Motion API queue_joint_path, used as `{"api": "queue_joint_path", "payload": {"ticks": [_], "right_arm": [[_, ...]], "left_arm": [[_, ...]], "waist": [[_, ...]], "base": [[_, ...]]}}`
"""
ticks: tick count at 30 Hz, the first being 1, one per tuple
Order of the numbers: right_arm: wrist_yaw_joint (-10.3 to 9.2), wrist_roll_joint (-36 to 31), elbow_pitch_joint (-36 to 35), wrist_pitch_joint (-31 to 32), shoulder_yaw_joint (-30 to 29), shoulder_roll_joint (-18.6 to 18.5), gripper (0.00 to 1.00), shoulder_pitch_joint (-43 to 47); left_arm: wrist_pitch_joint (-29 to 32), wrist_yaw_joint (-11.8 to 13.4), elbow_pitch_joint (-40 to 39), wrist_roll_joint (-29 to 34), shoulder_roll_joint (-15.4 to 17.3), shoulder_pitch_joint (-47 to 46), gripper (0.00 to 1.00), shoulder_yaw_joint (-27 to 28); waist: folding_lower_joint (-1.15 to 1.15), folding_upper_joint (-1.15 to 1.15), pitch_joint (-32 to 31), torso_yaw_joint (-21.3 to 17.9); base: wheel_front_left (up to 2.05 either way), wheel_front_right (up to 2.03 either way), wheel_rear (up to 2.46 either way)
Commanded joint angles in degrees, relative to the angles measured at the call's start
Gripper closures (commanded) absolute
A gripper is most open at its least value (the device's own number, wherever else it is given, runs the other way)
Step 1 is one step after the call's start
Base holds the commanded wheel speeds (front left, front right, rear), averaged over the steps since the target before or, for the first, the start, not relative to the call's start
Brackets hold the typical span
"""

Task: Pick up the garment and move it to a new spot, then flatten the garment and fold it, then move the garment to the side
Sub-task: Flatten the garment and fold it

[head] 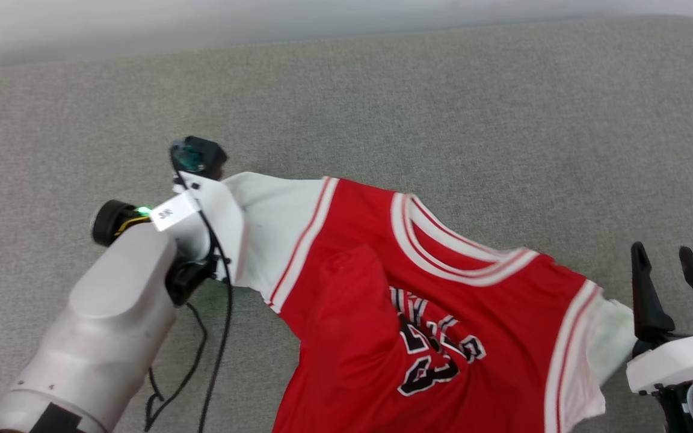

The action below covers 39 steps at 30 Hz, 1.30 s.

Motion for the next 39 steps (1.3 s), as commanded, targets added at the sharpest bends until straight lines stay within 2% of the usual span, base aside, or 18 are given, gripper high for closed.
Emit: {"api": "queue_joint_path", "payload": {"ticks": [1,8,13,22,25,32,33,35,36,39], "right_arm": [[-0.06,0.57,0.30,0.85,-0.91,0.10,0.00,0.53],[-0.05,0.61,1.49,7.96,-5.77,0.10,0.00,2.25],[-0.05,2.45,3.53,15.64,-6.03,-2.39,0.00,3.00],[-0.05,7.99,7.83,32.34,1.88,-9.62,0.00,-1.84],[-0.06,9.05,10.07,35.42,4.05,-11.81,0.00,-4.58],[-0.03,11.85,17.42,42.01,10.47,-13.23,0.00,-5.75],[-0.02,12.50,18.50,43.38,10.97,-13.00,0.20,-5.40],[0.04,13.57,19.55,45.00,11.95,-12.97,0.95,-4.78],[0.04,14.11,19.80,45.49,12.08,-12.93,1.00,-4.87],[-0.05,14.47,19.03,44.87,11.78,-14.26,1.00,-6.12]], "left_arm": [[-2.02,1.03,0.42,-0.26,1.63,1.14,1.00,1.07],[-7.60,2.75,-2.83,-1.13,4.95,4.35,1.00,3.47],[-8.35,3.71,-7.09,-1.55,6.33,7.22,1.00,3.81],[-7.14,5.49,-15.76,-2.15,6.90,9.15,1.00,3.75],[-7.10,5.82,-17.40,-2.25,6.75,8.70,1.00,3.74],[-7.52,6.18,-19.24,-2.65,6.66,8.63,1.00,3.95],[-7.50,6.27,-19.36,-2.77,6.66,8.74,1.00,3.98],[-7.59,6.23,-19.51,-2.85,6.70,9.02,1.00,4.03],[-7.58,6.28,-19.55,-2.96,6.71,9.14,1.00,4.03],[-7.71,6.30,-19.48,-3.33,6.95,9.60,1.00,4.14]], "waist": [[0.00,0.00,-1.21,0.65],[0.00,0.00,-4.54,2.58],[0.00,0.00,-6.11,4.47],[0.00,0.00,-3.51,7.69],[0.00,0.00,-2.07,8.52],[0.00,0.00,-0.48,9.67],[0.00,0.00,-0.42,9.77],[0.00,0.00,-0.40,9.89],[0.00,0.00,-0.42,9.90],[0.00,0.00,-0.85,9.67]], "base": [[0.00,0.00,0.00],[0.00,0.00,0.00],[0.00,0.00,0.00],[0.00,0.00,0.00],[0.00,0.00,0.00],[0.00,0.00,0.00],[0.00,0.00,0.00],[0.00,0.00,0.00],[0.00,0.00,0.00],[0.00,0.00,0.00]]}}
